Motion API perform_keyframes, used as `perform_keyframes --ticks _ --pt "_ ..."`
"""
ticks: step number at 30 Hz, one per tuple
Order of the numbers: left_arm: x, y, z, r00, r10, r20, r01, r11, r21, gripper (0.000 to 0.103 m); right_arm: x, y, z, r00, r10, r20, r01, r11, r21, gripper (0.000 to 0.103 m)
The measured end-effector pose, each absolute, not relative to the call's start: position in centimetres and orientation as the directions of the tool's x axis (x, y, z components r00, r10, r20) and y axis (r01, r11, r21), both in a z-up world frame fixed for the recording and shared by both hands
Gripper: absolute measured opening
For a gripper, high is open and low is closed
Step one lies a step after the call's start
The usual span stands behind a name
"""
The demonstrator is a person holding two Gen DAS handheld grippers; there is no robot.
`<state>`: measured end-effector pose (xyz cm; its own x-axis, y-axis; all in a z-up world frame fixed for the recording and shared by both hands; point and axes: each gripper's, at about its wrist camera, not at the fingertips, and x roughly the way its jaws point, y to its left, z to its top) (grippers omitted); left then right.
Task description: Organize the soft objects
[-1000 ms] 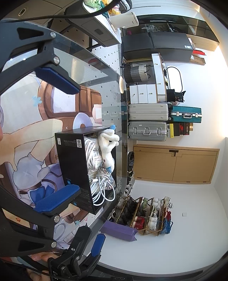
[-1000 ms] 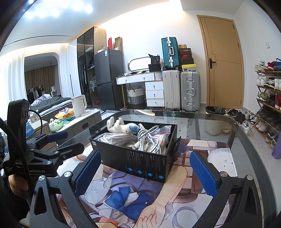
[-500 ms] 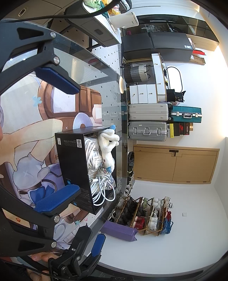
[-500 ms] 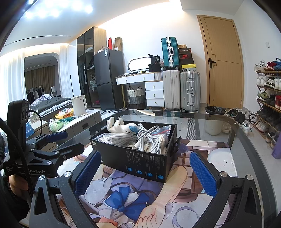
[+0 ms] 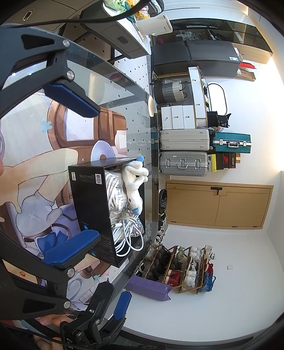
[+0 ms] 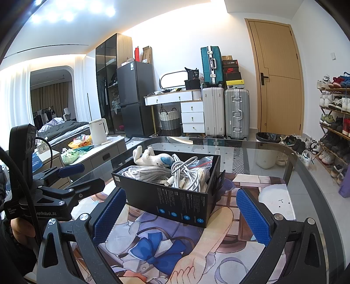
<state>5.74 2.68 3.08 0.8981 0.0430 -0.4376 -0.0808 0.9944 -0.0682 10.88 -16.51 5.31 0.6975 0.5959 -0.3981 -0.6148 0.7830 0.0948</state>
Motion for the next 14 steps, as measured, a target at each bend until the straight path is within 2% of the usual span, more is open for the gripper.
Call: perform_keyframes --ticks 14 --pt "5.7 2.65 3.14 0.901 0.055 -0.431 -0.091 0.994 -0.062 0.103 10.9 -16.5 5.28 0.697 0.597 -0.398 -0.616 0.782 0.094 0.102"
